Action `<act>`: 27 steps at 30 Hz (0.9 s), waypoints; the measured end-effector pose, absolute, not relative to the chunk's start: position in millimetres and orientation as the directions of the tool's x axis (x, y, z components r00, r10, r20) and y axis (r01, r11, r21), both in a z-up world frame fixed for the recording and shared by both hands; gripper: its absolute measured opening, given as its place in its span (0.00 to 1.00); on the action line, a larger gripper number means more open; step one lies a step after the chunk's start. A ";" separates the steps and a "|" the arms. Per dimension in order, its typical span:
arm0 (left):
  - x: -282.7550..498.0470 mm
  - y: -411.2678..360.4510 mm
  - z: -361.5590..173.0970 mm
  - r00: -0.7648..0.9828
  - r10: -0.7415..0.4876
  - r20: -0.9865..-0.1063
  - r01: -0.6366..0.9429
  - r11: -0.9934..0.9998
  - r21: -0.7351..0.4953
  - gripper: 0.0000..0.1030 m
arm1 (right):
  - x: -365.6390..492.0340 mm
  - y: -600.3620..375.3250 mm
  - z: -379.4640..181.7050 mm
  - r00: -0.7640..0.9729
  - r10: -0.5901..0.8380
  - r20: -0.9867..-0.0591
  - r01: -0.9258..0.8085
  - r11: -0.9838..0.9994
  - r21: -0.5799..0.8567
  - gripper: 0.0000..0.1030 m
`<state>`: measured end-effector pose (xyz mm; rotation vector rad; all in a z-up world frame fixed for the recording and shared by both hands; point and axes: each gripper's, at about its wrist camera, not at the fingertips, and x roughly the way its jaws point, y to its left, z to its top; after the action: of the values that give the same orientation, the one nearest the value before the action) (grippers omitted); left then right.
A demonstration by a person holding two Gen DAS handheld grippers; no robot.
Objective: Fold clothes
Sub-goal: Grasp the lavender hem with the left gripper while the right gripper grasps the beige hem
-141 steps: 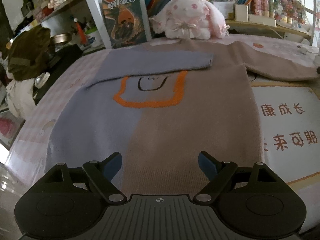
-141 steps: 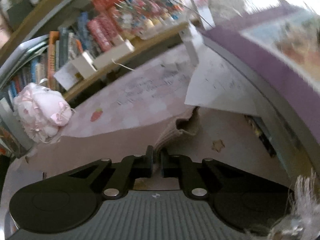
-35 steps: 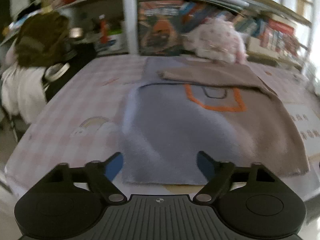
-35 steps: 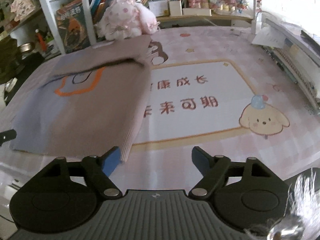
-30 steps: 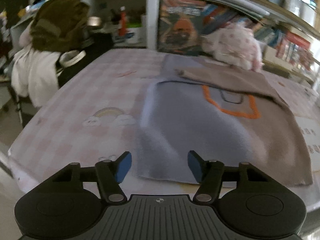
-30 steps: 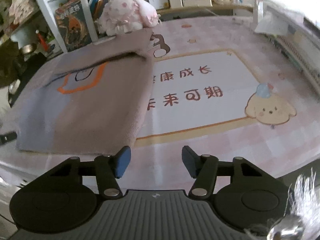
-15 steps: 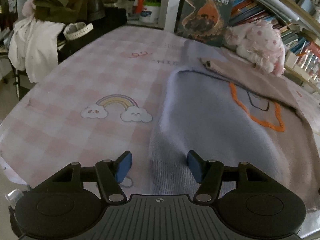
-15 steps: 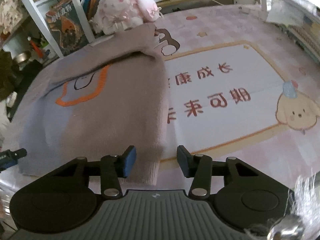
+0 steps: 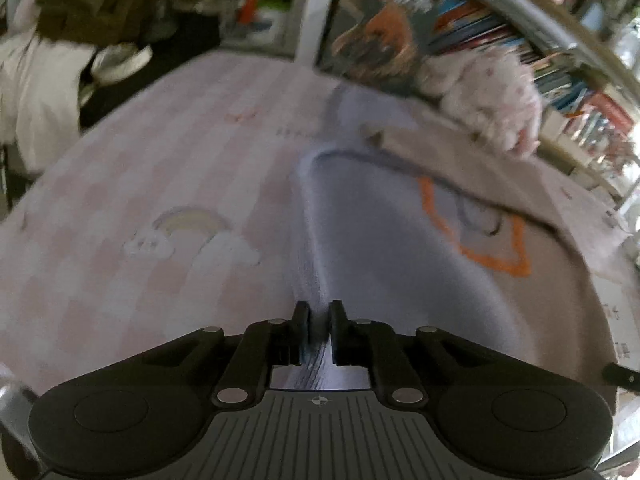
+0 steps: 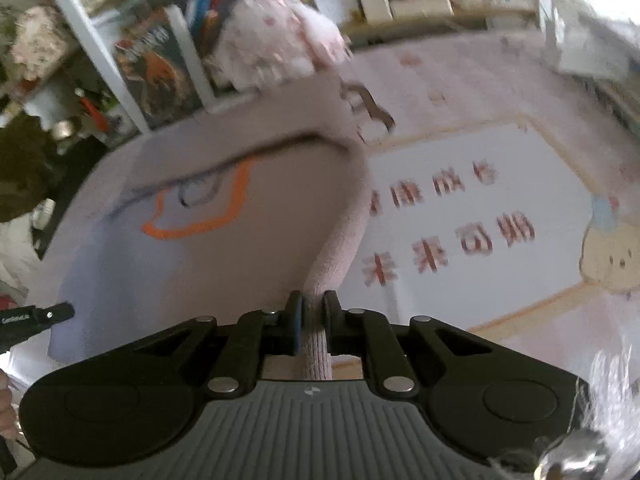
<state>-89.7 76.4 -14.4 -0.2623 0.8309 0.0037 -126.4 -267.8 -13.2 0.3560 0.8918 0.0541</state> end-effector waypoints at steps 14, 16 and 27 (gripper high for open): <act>-96.0 99.5 -33.2 0.619 -0.187 -0.762 -0.152 0.924 -0.350 0.05 | -136.6 -270.7 -22.3 0.610 0.210 -0.764 0.124 0.927 0.354 0.09; -103.2 100.2 -32.3 0.618 -0.204 -0.759 -0.158 0.914 -0.374 0.05 | -143.6 -275.6 -18.8 0.611 0.219 -0.761 0.116 0.926 0.359 0.09; -173.8 88.6 -34.4 0.602 -0.259 -0.756 -0.173 0.882 -0.439 0.06 | -207.8 -306.8 -14.8 0.573 0.244 -0.782 0.129 0.916 0.381 0.09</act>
<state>-173.8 88.6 -34.4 -0.5077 0.9348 -0.0523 -207.8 -306.8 -14.8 0.4248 0.9661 0.0699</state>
